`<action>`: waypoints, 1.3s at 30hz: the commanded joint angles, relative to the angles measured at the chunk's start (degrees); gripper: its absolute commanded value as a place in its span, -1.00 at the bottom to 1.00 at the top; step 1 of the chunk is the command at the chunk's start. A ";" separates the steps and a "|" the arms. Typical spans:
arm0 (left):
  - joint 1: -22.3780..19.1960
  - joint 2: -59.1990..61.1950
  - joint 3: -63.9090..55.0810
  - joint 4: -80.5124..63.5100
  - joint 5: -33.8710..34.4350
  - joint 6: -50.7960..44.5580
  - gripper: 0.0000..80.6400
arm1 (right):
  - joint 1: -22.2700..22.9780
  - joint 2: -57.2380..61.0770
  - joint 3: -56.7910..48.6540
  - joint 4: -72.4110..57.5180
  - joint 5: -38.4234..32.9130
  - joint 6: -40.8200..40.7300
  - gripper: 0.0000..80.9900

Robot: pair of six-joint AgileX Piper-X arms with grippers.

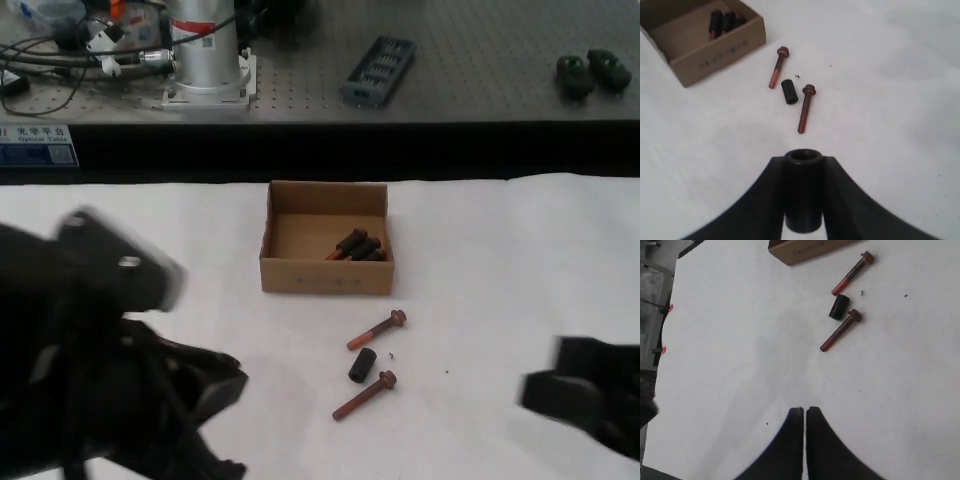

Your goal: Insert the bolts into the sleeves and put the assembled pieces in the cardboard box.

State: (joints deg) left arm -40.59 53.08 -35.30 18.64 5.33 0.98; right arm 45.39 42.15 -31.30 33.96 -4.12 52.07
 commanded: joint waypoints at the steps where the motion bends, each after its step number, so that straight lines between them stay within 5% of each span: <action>1: -0.03 -11.58 2.17 -1.57 -2.05 -1.44 -0.80 | 0.10 10.19 -1.64 -6.56 -2.00 2.34 -0.93; 17: -0.03 -17.65 2.17 1.62 -2.91 -1.44 -0.80 | -0.28 44.88 -24.64 -4.92 3.15 0.65 -0.93; 27: -0.03 -19.97 2.17 1.81 -5.33 -1.44 -0.80 | -1.36 59.90 -31.26 -2.48 -0.59 -0.75 -0.93; 39: -0.03 -19.97 2.17 3.96 -5.33 -0.98 -0.80 | -1.98 65.10 -38.49 10.85 0.49 -0.64 -0.94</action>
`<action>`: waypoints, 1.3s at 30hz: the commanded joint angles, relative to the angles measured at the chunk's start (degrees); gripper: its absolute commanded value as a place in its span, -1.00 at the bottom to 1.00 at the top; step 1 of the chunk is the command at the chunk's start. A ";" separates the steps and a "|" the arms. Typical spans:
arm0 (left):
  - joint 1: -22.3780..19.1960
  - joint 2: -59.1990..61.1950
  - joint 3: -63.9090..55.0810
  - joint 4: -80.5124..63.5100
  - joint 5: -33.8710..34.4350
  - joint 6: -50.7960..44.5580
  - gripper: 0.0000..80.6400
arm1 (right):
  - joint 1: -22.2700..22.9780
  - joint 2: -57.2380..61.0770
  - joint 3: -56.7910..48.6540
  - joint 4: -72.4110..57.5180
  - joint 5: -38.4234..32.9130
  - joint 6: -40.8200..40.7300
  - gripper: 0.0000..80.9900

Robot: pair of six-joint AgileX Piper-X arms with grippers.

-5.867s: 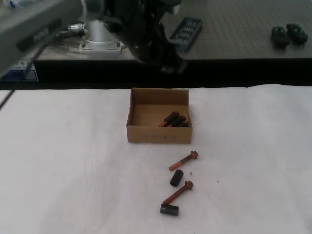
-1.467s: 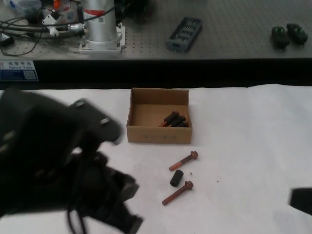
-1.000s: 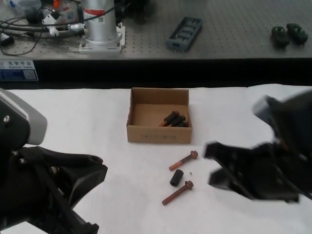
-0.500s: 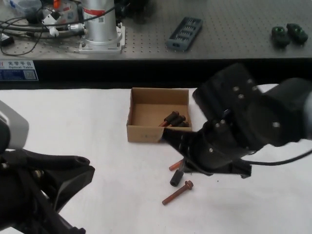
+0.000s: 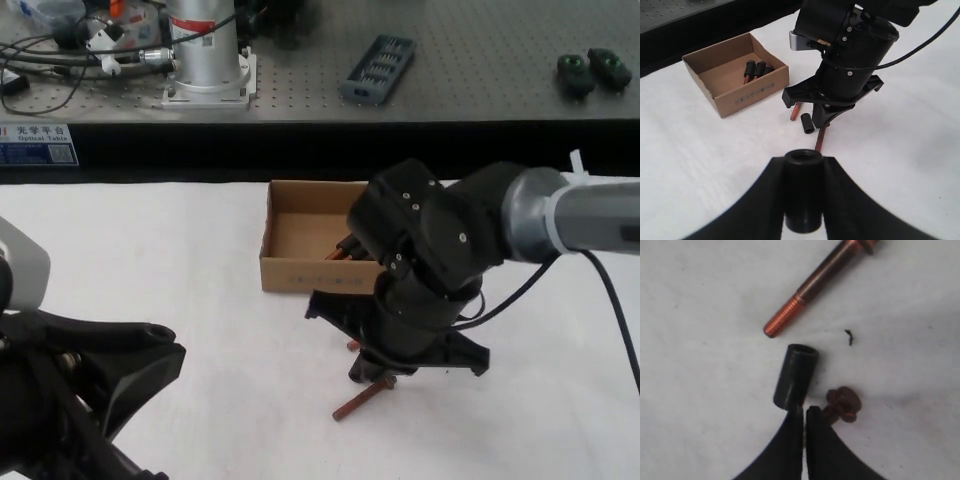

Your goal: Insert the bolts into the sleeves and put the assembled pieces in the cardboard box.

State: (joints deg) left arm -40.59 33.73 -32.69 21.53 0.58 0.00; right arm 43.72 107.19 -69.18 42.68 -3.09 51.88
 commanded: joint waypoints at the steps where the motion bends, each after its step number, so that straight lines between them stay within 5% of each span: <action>1: -0.03 -0.62 -0.44 1.12 -0.58 0.00 -0.80 | -0.31 0.07 -0.60 2.50 -1.80 -0.46 -0.97; 3: -0.03 -0.62 -0.44 1.12 -0.58 0.00 -0.80 | -0.31 0.07 -0.60 2.68 -2.69 0.20 -0.85; 7: -0.03 -0.62 -0.44 1.12 -0.58 0.00 -0.80 | -0.31 0.07 -0.60 2.66 -3.06 3.87 -0.19; 9: -0.03 -0.62 -0.44 1.12 -0.58 0.00 -0.80 | -0.31 0.07 -0.60 2.53 -2.64 6.07 -0.05; 14: -0.03 -0.62 -0.44 1.12 -0.58 0.00 -0.80 | -0.81 0.07 -0.60 -0.25 -1.87 6.38 -0.27; 39: -0.03 -0.62 -0.44 1.12 -0.58 0.00 -0.80 | -1.78 0.50 -0.29 -2.09 -2.55 7.73 -0.28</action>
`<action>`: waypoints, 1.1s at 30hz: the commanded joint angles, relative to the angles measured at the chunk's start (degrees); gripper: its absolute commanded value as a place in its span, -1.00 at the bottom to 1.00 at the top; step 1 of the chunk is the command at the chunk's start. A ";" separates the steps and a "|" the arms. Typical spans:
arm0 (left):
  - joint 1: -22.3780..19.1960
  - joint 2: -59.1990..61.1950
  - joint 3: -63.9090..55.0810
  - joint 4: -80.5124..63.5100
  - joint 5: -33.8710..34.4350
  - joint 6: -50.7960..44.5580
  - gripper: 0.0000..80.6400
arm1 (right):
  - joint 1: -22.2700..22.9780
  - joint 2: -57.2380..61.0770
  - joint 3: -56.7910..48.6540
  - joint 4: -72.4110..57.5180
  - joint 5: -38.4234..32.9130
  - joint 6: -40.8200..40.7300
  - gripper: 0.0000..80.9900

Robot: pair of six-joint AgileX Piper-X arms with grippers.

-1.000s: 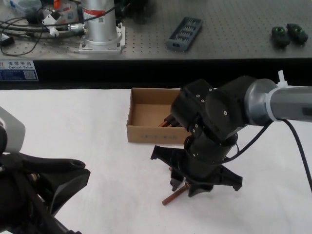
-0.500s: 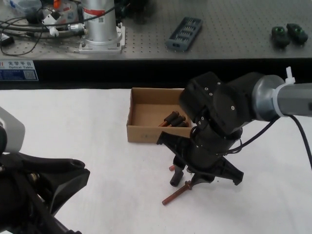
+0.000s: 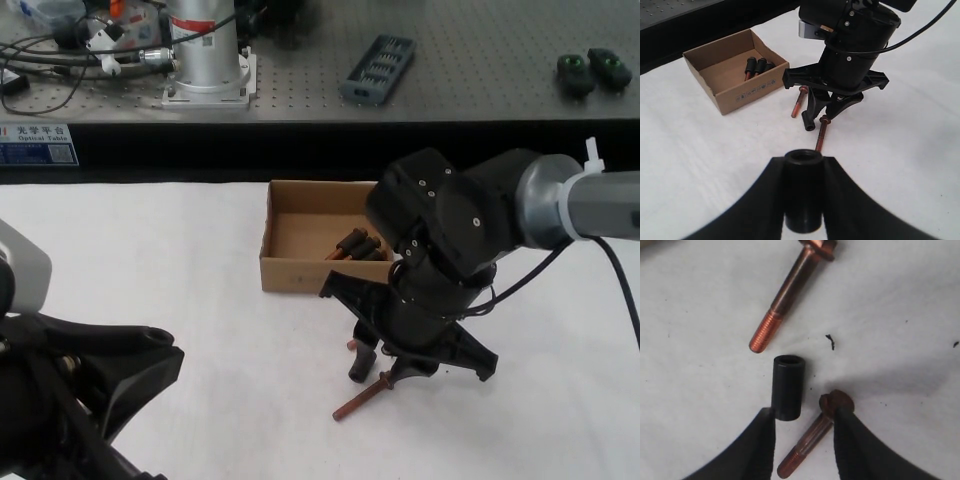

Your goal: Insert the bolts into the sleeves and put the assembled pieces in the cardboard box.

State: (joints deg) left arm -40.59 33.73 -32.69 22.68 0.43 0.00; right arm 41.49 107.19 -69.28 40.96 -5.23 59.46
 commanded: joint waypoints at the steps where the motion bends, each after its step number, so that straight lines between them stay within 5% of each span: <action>1: -0.03 -0.62 -0.44 -0.03 -0.43 0.00 -0.80 | 0.69 0.63 -0.24 -0.38 -0.51 0.15 -0.28; 33: -0.03 -0.62 -0.44 1.31 -0.43 0.00 -0.80 | 1.63 2.49 -0.05 2.12 2.09 -0.30 -0.28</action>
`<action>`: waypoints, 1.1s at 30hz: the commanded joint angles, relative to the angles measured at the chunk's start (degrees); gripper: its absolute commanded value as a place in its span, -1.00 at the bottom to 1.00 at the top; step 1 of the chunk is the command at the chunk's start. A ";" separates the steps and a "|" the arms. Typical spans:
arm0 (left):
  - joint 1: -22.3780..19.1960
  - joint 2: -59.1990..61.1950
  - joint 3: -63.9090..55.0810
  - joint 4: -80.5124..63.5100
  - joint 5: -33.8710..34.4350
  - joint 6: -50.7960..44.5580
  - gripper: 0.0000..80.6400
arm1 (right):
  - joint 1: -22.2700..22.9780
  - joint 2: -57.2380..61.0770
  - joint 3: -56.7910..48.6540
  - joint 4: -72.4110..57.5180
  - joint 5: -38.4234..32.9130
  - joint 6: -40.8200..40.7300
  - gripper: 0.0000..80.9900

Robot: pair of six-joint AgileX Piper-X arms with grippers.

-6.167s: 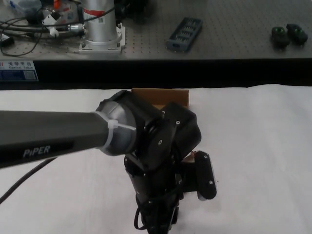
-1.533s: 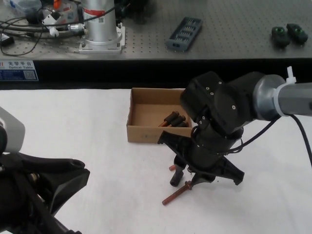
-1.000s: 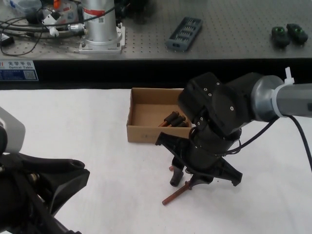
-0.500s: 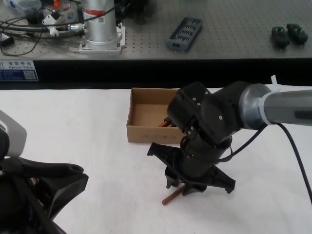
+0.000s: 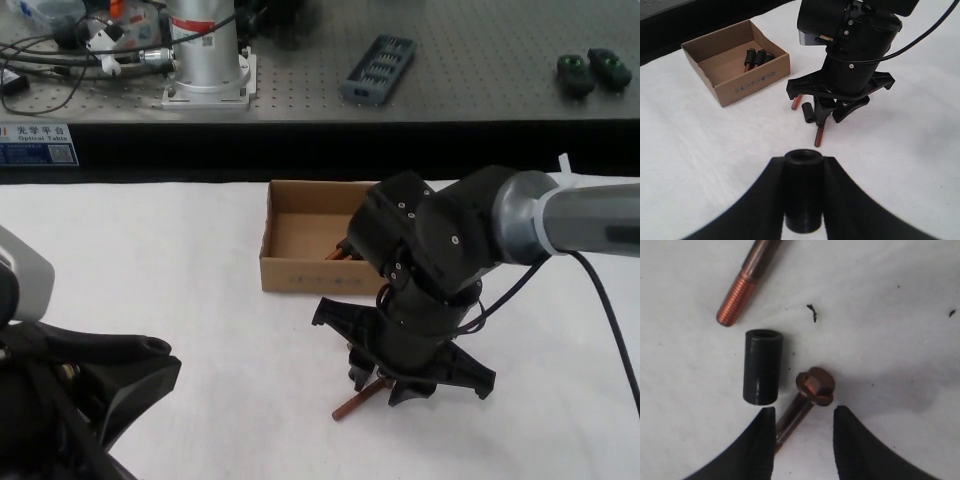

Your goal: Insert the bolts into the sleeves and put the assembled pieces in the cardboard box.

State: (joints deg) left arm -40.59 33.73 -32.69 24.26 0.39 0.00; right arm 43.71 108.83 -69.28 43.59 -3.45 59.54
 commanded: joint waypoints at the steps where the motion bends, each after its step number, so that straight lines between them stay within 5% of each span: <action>1: -0.03 -0.62 -0.44 -0.28 -0.39 0.00 -0.80 | -0.56 1.10 -0.05 -0.51 0.13 -0.38 -0.28; 9: -0.03 -0.62 -0.44 2.33 -0.39 0.00 -0.80 | -0.56 2.51 0.25 -0.51 -0.10 -0.38 -0.32; 17: -0.03 -0.62 -0.44 2.93 -0.39 0.42 -0.80 | -0.56 2.51 0.24 -0.51 -1.21 -0.58 -0.99; 18: -0.03 -0.62 -0.44 2.93 -0.39 0.42 -0.80 | -0.56 2.51 0.24 -0.51 -1.21 -1.29 -0.96; 26: -0.03 -0.62 -0.44 2.91 -0.07 0.42 -0.80 | -0.56 1.30 0.24 -0.51 0.95 -13.77 -0.93; 33: -0.03 -0.13 -0.44 2.68 0.27 1.89 -0.80 | -0.04 -6.82 0.24 -1.15 15.16 -32.78 -0.93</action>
State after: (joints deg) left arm -40.59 33.73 -32.69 27.26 0.00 0.00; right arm 43.57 107.40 -68.71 43.19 5.17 35.41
